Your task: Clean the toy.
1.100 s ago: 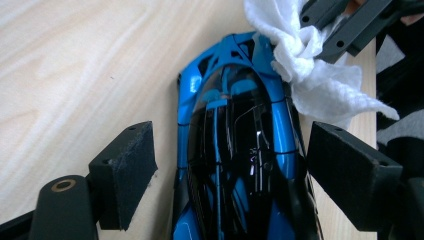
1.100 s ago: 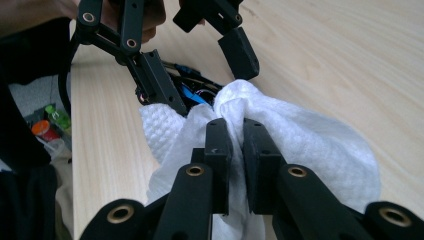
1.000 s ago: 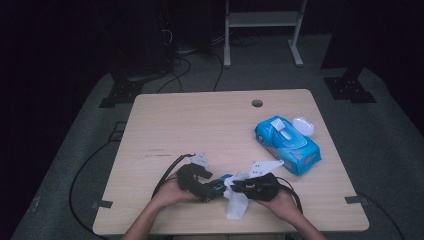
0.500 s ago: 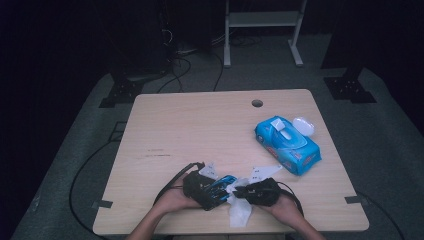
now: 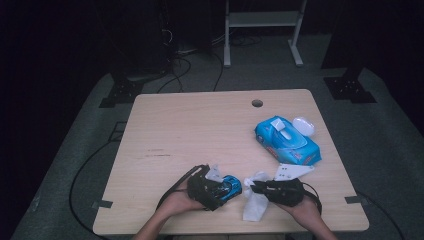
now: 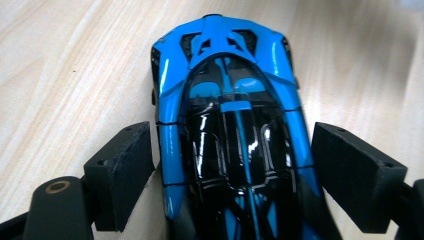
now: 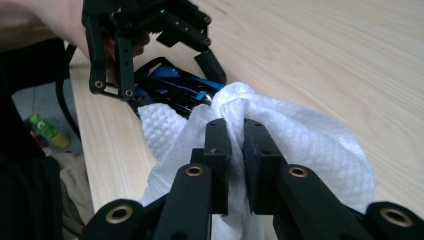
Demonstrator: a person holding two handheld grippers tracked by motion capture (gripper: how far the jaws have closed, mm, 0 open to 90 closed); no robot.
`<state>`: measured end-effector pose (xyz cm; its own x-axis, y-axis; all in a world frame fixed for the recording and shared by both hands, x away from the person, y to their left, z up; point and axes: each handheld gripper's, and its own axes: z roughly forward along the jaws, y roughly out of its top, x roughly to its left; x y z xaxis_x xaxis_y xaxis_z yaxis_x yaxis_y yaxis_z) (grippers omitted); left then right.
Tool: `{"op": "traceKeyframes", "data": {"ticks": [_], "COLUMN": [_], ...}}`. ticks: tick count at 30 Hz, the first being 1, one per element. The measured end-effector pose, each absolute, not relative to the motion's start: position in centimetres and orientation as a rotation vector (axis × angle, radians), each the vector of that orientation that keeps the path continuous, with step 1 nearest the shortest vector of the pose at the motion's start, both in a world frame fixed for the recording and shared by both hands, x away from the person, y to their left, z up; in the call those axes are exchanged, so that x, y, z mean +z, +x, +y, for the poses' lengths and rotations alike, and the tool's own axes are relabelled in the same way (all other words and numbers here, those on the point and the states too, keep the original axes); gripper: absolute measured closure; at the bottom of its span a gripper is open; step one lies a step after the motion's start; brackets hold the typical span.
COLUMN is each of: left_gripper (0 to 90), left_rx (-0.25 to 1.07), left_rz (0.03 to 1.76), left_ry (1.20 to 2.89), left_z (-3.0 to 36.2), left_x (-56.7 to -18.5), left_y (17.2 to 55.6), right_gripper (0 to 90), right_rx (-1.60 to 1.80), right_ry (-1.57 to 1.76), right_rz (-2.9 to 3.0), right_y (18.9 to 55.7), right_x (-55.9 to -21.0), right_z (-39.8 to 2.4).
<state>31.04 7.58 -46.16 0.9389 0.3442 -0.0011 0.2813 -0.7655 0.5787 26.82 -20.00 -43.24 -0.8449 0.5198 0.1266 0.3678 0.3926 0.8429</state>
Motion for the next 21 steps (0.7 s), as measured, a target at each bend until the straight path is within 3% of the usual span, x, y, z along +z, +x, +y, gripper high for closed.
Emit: {"op": "traceKeyframes", "data": {"ticks": [21], "left_gripper": [24.7], "left_rx": [0.177], "left_rz": [0.511], "left_ry": [2.517], "left_z": [6.6], "left_x": [-46.2], "left_y": [30.6], "right_gripper": [80.5], "right_rx": [1.415], "right_ry": [0.861], "right_rz": [2.482], "right_y": [26.9], "right_x": [-44.6], "right_z": [-20.1]}}
